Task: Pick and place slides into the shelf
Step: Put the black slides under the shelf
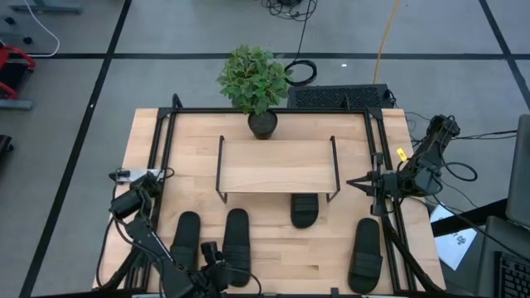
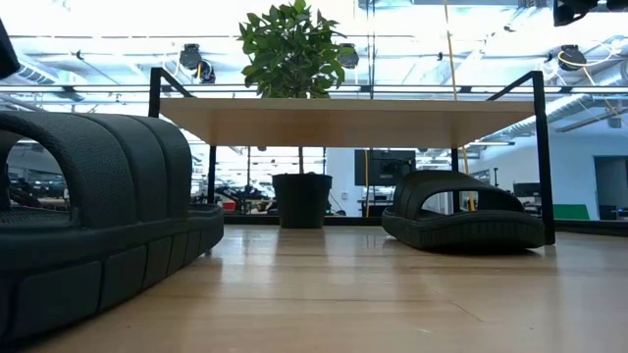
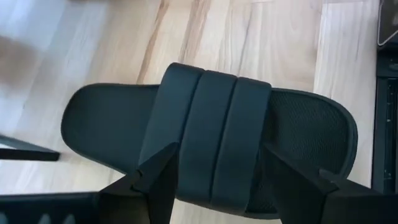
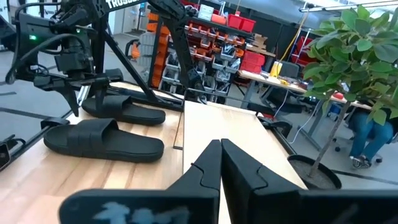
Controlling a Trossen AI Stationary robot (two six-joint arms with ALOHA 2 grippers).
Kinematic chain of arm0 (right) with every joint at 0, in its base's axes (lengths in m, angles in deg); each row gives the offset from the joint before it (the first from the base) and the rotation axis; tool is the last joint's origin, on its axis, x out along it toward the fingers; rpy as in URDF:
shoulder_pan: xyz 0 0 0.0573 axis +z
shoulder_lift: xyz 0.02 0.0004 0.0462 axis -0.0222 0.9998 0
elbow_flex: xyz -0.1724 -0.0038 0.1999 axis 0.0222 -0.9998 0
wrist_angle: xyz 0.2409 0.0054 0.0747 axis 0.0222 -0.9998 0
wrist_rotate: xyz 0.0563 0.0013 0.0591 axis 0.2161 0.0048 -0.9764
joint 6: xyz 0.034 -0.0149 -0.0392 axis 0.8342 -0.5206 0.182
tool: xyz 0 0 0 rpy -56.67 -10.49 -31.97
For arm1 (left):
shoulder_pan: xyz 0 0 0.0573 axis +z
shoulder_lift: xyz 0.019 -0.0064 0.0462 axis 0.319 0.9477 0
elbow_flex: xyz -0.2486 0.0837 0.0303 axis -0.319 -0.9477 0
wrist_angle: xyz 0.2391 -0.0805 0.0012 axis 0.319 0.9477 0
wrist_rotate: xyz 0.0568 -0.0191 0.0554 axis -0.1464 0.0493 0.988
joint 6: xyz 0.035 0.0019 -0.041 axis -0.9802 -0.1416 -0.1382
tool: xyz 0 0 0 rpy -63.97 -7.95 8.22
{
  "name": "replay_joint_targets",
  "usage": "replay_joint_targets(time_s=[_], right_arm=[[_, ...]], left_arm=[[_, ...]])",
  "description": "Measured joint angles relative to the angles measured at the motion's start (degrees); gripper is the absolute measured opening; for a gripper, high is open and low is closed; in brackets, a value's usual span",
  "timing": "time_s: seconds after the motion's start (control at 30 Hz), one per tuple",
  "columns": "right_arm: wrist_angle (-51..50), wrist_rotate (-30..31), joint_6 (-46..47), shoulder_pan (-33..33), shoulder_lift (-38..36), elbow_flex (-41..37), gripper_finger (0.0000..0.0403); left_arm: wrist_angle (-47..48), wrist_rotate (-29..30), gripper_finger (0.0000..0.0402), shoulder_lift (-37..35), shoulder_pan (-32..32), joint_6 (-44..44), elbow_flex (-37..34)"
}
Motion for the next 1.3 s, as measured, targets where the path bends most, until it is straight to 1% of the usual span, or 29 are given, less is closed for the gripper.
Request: replay_joint_targets(time_s=[0.07, 0.17, 0.23, 0.3, 0.4, 0.5, 0.57, 0.6, 0.67, 0.77, 0.87, 1.03, 1.2, 1.3], right_arm=[[0.0, 0.0, 0.1, 0.0, 0.0, 0.0, 0.0000], [0.0, 0.0, 0.1, 0.0, 0.0, 0.0, 0.0000], [0.0, 0.0, -0.3, 0.0, 0.0, 0.0, 0.0000], [0.0, 0.0, -1.2, 0.0, 0.0, 0.0, 0.0000], [0.0, 0.0, -2.5, 0.0, 0.0, 0.0, 0.0000], [0.0, 0.0, -3.6, 0.0, 0.0, 0.0, 0.0000], [0.0, 0.0, -4.5, 0.0, 0.0, 0.0, 0.0000], [0.0, 0.0, -4.7, 0.0, 0.0, 0.0, 0.0000], [0.0, 0.0, -4.8, 0.0, 0.0, 0.0, 0.0000], [-0.1, 0.0, -4.8, 0.0, 0.0, 0.0, 0.0000], [-0.2, 0.0, -4.3, 0.0, 0.0, 0.0, 0.0000], [-0.3, 0.0, -4.3, 0.0, 0.1, 0.0, 0.0000], [-0.1, 0.0, -4.4, 0.0, 0.1, 0.0, 0.0000], [-0.1, 0.0, -4.4, 0.0, 0.1, 0.0, 0.0000]], left_arm=[[0.0, -1.8, 0.0223, 0.0, 0.1, 0.3, 0.0], [-0.1, -6.1, 0.0223, 0.0, 0.2, 1.5, 0.0], [-0.9, -7.5, 0.0223, 0.0, 0.2, 2.1, 0.0], [-2.6, -7.4, 0.0223, 0.0, 0.1, 1.9, 0.0], [-3.6, -5.4, 0.0223, 0.0, -0.2, 1.6, 0.0], [-2.9, -0.9, 0.0215, 0.0, 0.1, 0.0, 0.0], [-2.8, 1.9, 0.0202, 0.0, 0.5, -1.8, 0.0], [-3.0, 2.3, 0.0193, 0.0, 0.8, -2.8, 0.0], [-4.4, 1.4, 0.0173, 0.2, 1.7, -4.6, 0.0], [-9.5, -1.1, 0.0146, 0.8, 2.5, -7.9, -0.1], [-13.6, -1.7, 0.0119, 1.4, 2.7, -8.2, 0.0], [-12.1, -1.5, 0.0063, 1.4, 2.2, -8.4, 0.0], [-14.8, -6.2, 0.0009, 1.4, 2.3, -10.2, -0.1], [-15.8, -10.1, 0.0007, 1.4, 2.9, -10.6, -0.1]])
